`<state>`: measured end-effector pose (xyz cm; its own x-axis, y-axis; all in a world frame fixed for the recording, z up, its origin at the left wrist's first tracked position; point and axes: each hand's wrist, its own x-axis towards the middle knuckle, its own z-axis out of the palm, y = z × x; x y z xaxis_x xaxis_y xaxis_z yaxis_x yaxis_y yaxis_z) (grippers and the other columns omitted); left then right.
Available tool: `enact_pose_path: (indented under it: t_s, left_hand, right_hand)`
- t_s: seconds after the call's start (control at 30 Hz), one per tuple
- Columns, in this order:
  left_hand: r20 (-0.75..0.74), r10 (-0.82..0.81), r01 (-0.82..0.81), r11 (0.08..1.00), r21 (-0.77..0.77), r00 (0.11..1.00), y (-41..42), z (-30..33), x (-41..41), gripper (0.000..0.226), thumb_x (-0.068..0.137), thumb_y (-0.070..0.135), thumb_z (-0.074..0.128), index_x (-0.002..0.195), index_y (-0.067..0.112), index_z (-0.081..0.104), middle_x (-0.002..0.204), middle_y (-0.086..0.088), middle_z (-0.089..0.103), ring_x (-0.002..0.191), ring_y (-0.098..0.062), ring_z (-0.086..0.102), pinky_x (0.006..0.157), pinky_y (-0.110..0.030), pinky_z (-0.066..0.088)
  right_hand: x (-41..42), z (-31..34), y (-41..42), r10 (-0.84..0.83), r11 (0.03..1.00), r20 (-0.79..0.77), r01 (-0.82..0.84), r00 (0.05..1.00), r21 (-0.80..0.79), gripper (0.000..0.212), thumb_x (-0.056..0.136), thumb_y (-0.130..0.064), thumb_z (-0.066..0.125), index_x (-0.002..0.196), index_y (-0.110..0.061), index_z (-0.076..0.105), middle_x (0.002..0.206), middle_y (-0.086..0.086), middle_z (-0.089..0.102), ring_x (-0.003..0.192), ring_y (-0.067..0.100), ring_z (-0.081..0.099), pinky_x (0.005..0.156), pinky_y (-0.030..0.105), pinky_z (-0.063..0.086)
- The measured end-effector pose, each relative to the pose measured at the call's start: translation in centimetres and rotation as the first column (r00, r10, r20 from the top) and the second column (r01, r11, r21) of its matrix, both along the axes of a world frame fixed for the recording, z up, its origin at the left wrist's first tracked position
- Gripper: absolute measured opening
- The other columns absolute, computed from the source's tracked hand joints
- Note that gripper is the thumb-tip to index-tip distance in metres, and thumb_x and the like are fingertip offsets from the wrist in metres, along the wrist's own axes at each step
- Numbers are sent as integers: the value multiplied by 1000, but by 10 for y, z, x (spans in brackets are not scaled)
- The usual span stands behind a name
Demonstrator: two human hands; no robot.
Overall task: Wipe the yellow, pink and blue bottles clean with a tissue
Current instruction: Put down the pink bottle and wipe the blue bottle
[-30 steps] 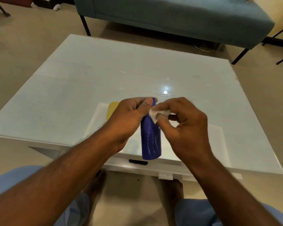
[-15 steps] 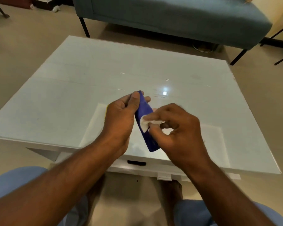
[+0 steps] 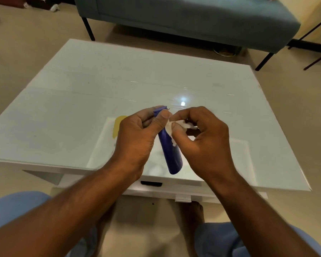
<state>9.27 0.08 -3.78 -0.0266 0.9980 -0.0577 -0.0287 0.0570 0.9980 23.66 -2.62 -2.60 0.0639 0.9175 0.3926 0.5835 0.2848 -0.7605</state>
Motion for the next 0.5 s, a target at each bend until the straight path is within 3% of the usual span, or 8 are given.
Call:
enact_pose_path:
  t_s: [0.1,0.2,0.33,0.4,0.5]
  left_hand:
    - [24,38,-39,999,33,999,3,1,-2,46,81,46,65,120,22,71,107,8,78,98,-2,72,78,-10,52]
    - [-45,1,2,999,48,999,2,4,-2,56,76,53,61,123,24,69,110,11,76,99,1,70,79,-9,51]
    - [-28,-34,36,997,71,999,-5,6,4,41,79,48,61,116,29,69,104,14,77,98,-1,72,78,-9,53]
    - [32,32,-35,994,104,999,-1,9,-2,31,80,45,62,108,35,69,107,11,77,101,-1,71,85,-14,54]
    - [44,38,-44,990,131,998,3,12,-6,33,81,42,62,113,33,66,111,11,76,103,0,70,87,-14,53]
  right_hand:
    - [-3,-5,-7,65,990,36,-60,997,-126,12,89,-21,73,100,-22,69,96,-12,67,89,5,66,72,16,56]
    - [0,-6,-5,-21,983,10,23,1000,-183,10,90,-19,73,97,-24,68,93,-16,66,88,2,66,69,11,54]
    - [0,3,-5,-37,999,-56,36,998,-13,7,91,-18,71,98,-17,69,90,-12,67,85,8,66,71,12,52]
    - [-5,-3,-11,-5,996,-19,3,1000,-90,10,89,-22,73,97,-20,68,90,-13,67,85,9,66,68,14,53]
    - [-8,-9,-10,-66,972,3,65,998,-227,13,92,-26,73,101,-22,66,95,-14,66,85,4,66,66,10,50]
